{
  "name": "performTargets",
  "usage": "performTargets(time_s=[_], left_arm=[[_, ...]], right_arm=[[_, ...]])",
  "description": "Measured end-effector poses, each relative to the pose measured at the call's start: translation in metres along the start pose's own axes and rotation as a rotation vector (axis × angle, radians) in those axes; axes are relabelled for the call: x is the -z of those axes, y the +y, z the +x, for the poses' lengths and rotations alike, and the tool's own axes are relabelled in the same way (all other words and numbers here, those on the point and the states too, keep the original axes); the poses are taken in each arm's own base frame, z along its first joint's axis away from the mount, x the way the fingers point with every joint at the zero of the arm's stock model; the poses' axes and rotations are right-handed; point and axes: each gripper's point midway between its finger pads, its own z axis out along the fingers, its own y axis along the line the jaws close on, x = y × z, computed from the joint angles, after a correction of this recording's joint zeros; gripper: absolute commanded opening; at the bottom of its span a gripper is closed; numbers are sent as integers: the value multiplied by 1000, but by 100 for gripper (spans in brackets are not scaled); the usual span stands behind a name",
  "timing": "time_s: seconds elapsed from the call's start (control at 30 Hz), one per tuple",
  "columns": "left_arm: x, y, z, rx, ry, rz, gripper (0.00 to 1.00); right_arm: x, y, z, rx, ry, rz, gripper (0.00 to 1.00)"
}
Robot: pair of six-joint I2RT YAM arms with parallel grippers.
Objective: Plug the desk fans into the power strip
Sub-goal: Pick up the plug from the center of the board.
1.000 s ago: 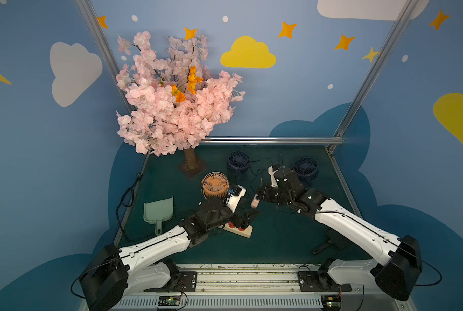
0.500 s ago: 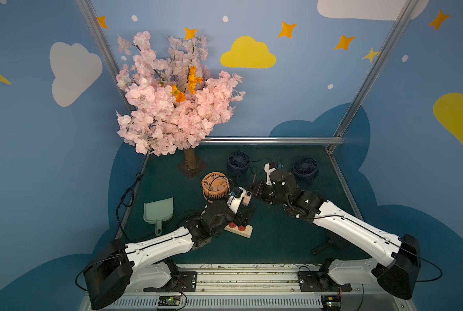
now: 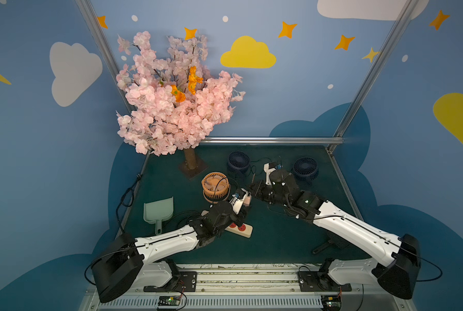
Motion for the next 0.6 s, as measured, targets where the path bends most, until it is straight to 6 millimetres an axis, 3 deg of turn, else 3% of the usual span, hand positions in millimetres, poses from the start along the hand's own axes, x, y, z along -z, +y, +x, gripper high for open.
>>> performTargets(time_s=[0.2, 0.37, 0.6], left_arm=[[-1, -1, -12, -21, -25, 0, 47], [-1, -2, -19, -36, -43, 3, 29], [-1, -4, -18, -47, -41, 16, 16]], right_arm=[[0, 1, 1, 0, 6, -4, 0], [0, 1, 2, 0, 9, -6, 0], [0, -1, 2, -2, 7, -2, 0]])
